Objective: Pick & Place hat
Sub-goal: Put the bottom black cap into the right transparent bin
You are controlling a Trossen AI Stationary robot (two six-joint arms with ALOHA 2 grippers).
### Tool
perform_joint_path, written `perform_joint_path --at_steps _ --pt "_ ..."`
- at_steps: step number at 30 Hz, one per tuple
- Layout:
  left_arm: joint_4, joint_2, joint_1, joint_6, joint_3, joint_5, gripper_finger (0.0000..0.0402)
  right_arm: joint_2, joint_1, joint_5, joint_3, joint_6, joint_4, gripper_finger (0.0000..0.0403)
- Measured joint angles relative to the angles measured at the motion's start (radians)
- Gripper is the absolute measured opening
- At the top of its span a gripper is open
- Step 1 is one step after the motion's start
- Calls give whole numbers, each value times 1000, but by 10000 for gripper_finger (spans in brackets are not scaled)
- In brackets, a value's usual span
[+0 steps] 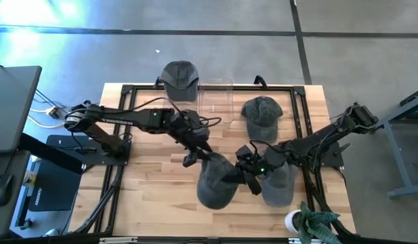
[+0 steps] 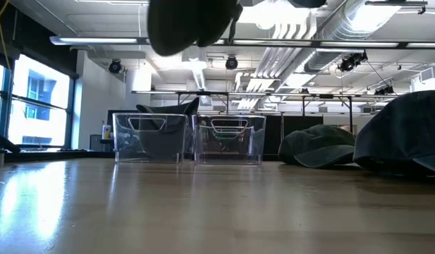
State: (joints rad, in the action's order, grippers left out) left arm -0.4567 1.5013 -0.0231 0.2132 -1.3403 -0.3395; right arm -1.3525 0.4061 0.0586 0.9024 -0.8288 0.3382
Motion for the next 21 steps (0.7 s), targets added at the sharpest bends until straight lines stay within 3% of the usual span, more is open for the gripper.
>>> perform_joint_path --at_steps 6,11,16,21 --pt "118 7 60 10 -16 -12 229 0 0 -13 0 26 4 1" --pt "-61 7 114 35 -121 39 235 1 0 51 0 8 -52 1" --pt "-394 4 75 3 -260 220 208 0 -20 247 0 -136 -208 0" --pt "-495 -5 -82 59 -184 432 167 38 -67 340 0 -200 -254 0"
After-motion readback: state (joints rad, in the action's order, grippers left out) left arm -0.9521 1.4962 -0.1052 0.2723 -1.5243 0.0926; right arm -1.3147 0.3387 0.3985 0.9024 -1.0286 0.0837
